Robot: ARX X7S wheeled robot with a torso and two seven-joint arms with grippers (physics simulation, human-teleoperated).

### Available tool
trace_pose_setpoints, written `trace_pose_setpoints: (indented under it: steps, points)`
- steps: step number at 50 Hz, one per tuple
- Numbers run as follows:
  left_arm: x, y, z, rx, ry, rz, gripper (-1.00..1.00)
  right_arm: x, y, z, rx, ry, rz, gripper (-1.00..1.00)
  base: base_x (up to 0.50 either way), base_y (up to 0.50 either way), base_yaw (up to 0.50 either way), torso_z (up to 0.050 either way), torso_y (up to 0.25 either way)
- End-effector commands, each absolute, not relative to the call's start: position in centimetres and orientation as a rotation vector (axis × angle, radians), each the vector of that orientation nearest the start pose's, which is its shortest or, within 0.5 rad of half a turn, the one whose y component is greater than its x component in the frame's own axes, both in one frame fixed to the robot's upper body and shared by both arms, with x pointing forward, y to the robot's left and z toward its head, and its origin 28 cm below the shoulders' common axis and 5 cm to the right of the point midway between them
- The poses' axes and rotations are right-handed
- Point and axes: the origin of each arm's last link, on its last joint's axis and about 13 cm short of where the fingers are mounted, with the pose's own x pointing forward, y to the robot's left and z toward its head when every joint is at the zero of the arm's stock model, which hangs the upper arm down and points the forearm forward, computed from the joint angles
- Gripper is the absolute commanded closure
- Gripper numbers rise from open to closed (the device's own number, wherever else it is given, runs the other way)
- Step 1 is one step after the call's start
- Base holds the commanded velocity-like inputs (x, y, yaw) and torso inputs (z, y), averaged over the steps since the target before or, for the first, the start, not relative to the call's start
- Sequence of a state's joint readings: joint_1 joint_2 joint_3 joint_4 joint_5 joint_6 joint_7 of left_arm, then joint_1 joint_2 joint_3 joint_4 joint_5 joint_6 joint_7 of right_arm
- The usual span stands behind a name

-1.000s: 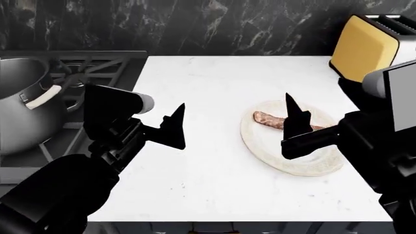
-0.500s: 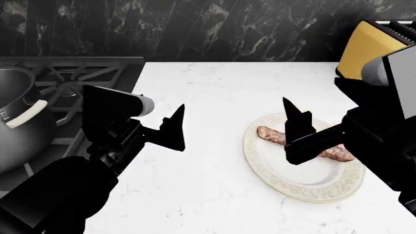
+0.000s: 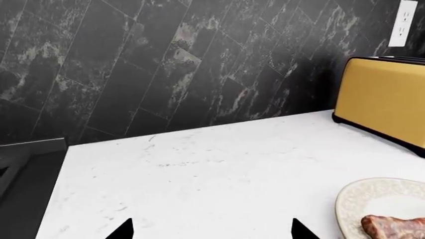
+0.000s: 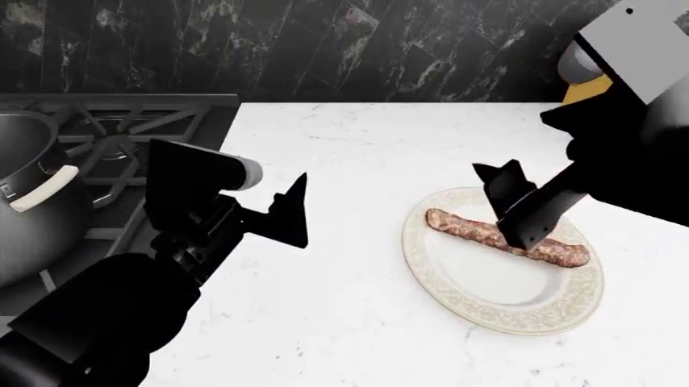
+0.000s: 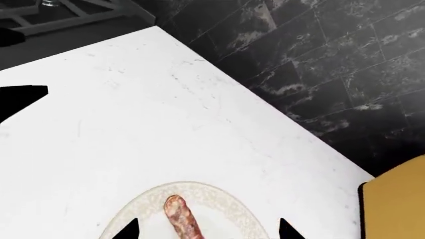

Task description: Frozen meat rests on a plate on the counter. Retrieve the meat and place it in a pot on a burner. Then turn the burner on.

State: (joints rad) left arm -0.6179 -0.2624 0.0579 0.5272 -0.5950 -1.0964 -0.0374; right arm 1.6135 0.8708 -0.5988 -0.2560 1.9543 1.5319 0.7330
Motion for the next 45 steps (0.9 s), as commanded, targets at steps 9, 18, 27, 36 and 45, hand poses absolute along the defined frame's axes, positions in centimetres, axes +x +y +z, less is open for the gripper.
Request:
trace_pose_setpoints:
  steps: [9,18,27,36,45]
  points:
    - [26.4,21.4,20.5,0.015,0.002,-0.386,-1.0,25.3,-17.7,37.3,-0.515,0.5,0.534,-1.0,0.0,0.0,0.0,0.0,0.0]
    - [26.5,21.6,20.6,0.009,0.003,-0.373,-1.0,27.7,-17.6,37.3,-0.513,0.571,0.6,-1.0,0.0,0.0,0.0,0.0,0.0]
    - [26.5,21.6,20.9,0.005,-0.005,-0.368,-1.0,29.3,-18.0,37.4,-0.523,0.651,0.629,-1.0,0.0,0.0,0.0,0.0,0.0]
    - [26.6,21.6,20.9,0.009,-0.004,-0.355,-1.0,32.0,-18.6,37.5,-0.557,0.692,0.659,-1.0,0.0,0.0,0.0,0.0,0.0]
    - [26.9,21.5,20.8,0.01,0.002,-0.351,-1.0,34.0,-18.9,37.1,-0.571,0.712,0.669,-1.0,0.0,0.0,0.0,0.0,0.0]
